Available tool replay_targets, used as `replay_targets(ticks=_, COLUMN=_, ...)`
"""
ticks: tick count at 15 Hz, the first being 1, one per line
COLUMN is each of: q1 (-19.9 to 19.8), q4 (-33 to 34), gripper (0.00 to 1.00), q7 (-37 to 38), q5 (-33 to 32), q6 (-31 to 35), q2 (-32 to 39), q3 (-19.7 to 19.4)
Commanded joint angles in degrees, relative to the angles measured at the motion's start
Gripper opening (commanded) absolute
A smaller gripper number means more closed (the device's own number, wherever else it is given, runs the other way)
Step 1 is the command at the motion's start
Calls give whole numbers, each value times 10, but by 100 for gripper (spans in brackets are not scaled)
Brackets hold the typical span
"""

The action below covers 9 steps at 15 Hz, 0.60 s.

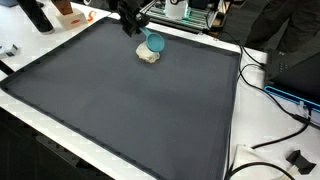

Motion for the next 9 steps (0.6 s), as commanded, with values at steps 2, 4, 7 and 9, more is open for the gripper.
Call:
replay_targets(ticks=2, q1=-3, q4=6, gripper=25, q7=-21, q5=26, q6=-5, q2=14, q3=-4)
replay_targets(ticks=4, q1=-4, q4=6, gripper=25, q7=-26, q5=31, q6=-5, q2=17, q3=-4)
replay_targets(ticks=7, q1=-5, q4=8, gripper=25, q7=-29, q5=37, q6=-6, q2=25, q3=-5)
replay_targets(ticks=9, q1=-5, q4=10, gripper=25, q7=-30, q5=39, q6=-5, q2=29, q3=-6)
